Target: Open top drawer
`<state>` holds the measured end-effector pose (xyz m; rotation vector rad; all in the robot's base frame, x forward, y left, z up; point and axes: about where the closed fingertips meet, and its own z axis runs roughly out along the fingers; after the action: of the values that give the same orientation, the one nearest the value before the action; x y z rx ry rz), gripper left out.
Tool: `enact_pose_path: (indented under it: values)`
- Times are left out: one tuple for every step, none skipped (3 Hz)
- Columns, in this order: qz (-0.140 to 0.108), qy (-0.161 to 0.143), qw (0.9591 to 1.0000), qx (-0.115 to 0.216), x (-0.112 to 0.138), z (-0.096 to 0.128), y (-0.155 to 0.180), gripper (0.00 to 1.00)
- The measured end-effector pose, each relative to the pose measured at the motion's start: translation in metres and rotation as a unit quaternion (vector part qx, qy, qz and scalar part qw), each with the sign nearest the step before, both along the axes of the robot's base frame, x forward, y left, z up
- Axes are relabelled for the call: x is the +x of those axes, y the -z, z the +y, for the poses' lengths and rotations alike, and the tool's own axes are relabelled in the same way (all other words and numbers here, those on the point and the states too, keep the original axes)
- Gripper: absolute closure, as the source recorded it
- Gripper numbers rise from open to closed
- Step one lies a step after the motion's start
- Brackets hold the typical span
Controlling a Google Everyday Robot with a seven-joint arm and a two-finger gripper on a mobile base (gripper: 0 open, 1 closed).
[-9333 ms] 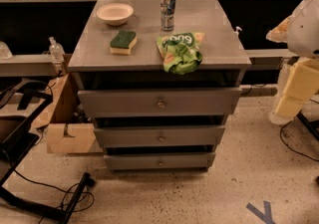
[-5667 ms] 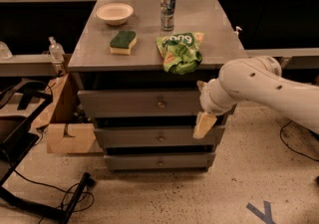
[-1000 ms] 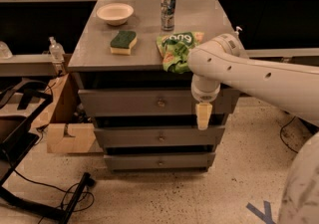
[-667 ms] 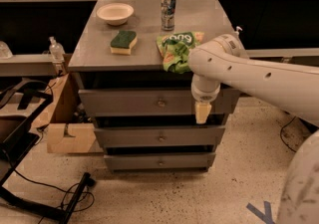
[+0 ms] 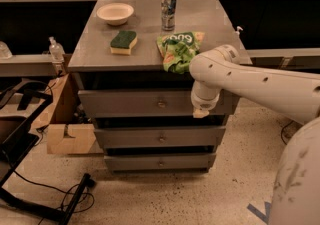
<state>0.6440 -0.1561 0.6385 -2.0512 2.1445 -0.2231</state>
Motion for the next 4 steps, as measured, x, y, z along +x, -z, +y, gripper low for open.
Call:
enact_pose_path:
  values:
    - [0.003,0.001,1.0000,0.001,-0.0129,-0.0009,0.0019,0.95]
    - [0.003,0.001,1.0000,0.001,-0.0128,-0.0009,-0.0007,1.00]
    - [0.003,0.001,1.0000,0.001,-0.0128,-0.0009,-0.0044,1.00]
    - [0.003,0.001,1.0000,0.001,-0.0129,-0.0009,-0.0056,1.00]
